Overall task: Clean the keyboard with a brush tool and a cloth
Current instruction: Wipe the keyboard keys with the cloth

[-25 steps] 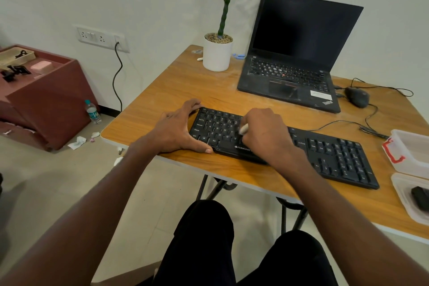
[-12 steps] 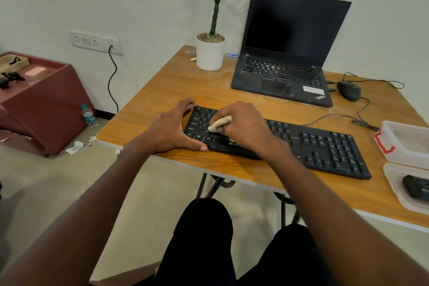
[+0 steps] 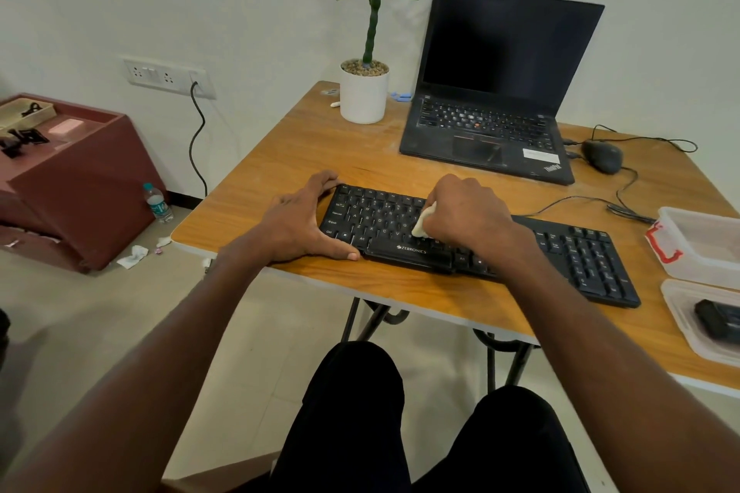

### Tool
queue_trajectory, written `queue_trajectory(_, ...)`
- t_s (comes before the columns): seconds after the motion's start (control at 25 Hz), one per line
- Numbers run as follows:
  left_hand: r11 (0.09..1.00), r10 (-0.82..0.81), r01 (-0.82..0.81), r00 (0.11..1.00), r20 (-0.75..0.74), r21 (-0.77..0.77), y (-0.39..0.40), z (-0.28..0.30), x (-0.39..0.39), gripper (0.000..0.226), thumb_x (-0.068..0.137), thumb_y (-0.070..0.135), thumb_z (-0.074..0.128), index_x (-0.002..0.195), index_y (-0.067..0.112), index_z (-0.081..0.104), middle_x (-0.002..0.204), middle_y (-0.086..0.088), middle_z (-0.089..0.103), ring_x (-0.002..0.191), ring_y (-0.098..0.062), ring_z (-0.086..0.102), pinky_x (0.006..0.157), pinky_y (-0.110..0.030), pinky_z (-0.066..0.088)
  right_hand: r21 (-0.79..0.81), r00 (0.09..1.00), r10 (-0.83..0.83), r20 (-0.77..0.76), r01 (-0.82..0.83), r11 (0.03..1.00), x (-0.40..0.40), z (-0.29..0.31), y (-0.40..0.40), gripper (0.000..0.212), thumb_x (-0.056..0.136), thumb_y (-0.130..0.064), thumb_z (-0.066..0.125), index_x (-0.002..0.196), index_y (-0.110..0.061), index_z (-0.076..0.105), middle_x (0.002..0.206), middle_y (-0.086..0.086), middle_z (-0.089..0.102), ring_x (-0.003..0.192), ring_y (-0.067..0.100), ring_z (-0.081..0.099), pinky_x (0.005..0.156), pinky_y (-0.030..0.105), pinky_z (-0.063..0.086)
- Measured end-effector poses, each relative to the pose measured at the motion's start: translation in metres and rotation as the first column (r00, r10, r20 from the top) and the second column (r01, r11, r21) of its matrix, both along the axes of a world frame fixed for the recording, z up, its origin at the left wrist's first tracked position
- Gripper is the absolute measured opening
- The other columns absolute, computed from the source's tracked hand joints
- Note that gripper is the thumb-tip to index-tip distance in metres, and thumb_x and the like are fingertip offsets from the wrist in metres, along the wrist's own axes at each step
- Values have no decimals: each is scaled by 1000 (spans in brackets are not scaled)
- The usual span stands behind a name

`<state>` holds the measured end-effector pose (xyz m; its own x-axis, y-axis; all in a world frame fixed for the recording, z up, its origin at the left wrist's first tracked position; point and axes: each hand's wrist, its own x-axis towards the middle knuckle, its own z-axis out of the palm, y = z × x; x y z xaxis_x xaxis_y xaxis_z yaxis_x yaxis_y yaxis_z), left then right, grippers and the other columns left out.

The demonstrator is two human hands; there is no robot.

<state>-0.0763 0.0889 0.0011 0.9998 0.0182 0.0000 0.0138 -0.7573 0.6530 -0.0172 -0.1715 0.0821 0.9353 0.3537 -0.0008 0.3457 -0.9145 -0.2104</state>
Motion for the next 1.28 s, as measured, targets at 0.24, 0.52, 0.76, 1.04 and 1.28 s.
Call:
queue_trajectory(0.24, 995, 88, -79, 981, 175, -58, -20, 10, -3, 82, 89, 83, 51, 154, 35, 39, 154, 3, 53, 138, -22, 51, 117, -51, 38, 365, 1000, 22, 13, -25, 931, 9, -10, -5, 23, 82, -37, 82, 102, -29, 79, 96, -6, 75, 87, 13, 68, 66, 30, 51)
queue_trajectory(0.52, 931, 80, -234, 879, 470, 280, -83, -10, 4, 29, 108, 38, 46, 123, 27, 68, 127, 11, 68, 121, -14, 59, 109, -48, 37, 238, 999, 13, 52, -26, 971, 15, -21, -19, 23, 83, -14, 72, 91, -34, 80, 90, -8, 74, 81, 16, 68, 61, 31, 53)
queue_trajectory(0.76, 910, 57, -256, 857, 513, 327, -82, -14, 8, 29, 108, 31, 47, 125, 20, 68, 125, 2, 61, 114, -19, 54, 102, -46, 41, 327, 987, 99, 125, -135, 935, 14, -22, -17, 19, 85, -20, 77, 98, -34, 79, 98, -9, 72, 87, 14, 66, 68, 33, 55)
queue_trajectory(1.04, 920, 62, -247, 857, 511, 303, -81, -15, 9, 29, 109, 30, 45, 122, 19, 69, 117, 4, 58, 107, -17, 51, 96, -43, 42, 74, 986, -19, 167, 7, 997, 16, -16, -36, 20, 87, -12, 75, 98, -28, 79, 101, -1, 72, 79, 19, 56, 63, 30, 42)
queue_trajectory(1.28, 911, -15, -207, 847, 532, 355, -85, -13, 6, 31, 105, 36, 48, 118, 21, 72, 112, 3, 60, 104, -20, 53, 90, -41, 40, 225, 973, 189, 128, -215, 950, -5, -22, -1, 18, 89, -19, 74, 98, -34, 80, 96, -8, 69, 85, 18, 62, 57, 28, 41)
